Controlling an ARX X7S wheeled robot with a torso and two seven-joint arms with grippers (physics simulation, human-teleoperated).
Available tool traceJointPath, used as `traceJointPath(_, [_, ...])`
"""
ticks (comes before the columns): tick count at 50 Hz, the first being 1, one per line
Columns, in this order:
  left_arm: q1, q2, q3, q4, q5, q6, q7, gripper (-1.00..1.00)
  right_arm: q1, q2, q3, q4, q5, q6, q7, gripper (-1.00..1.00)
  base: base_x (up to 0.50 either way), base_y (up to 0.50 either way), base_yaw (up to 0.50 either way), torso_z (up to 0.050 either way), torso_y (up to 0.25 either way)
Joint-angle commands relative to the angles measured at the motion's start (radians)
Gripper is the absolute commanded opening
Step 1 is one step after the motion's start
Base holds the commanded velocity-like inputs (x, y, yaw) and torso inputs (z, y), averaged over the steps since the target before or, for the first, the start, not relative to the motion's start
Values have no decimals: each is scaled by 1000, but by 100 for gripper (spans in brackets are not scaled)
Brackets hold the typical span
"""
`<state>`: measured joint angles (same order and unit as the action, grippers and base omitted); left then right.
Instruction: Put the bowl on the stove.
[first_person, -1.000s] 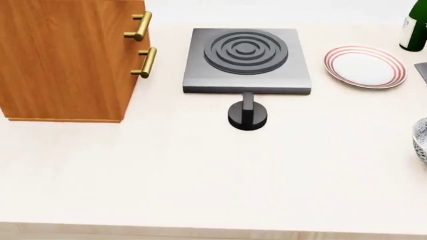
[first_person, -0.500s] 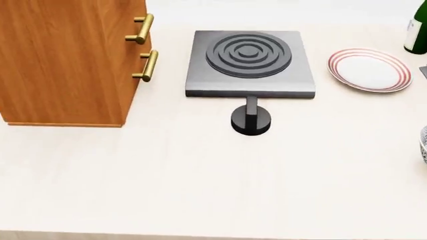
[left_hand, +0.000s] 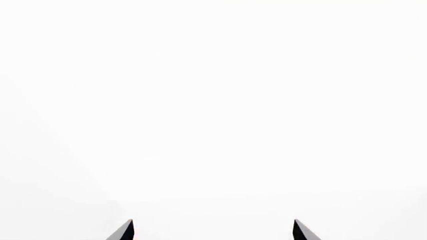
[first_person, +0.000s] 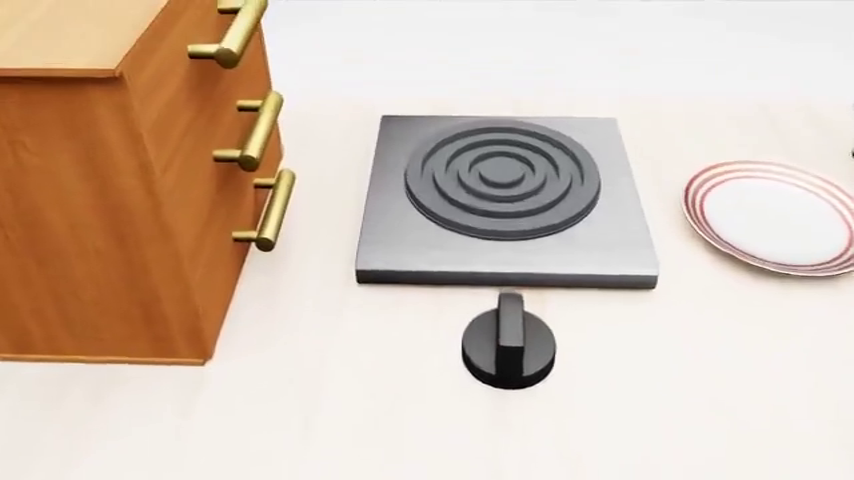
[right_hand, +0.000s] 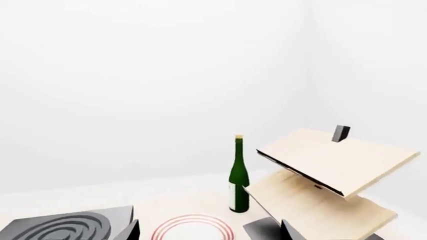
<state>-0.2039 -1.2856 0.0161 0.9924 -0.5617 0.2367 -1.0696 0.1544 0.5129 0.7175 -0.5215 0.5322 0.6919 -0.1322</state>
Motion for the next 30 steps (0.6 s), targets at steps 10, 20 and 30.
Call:
traceJointPath(10, [0, 4, 10, -4, 6, 2, 0, 100, -8, 1, -10, 7, -4, -10, -4, 100, 500, 5, 0, 0, 2])
traceJointPath(20, [4, 5, 10, -6, 9, 5, 0, 100, -10, 1, -14, 5, -4, -11, -2, 100, 500, 4, 0, 0, 1])
traceJointPath(30, [9, 8, 8, -8, 11, 7, 1, 100, -9, -1, -25, 12, -5, -9, 1, 100, 500, 5, 0, 0, 1])
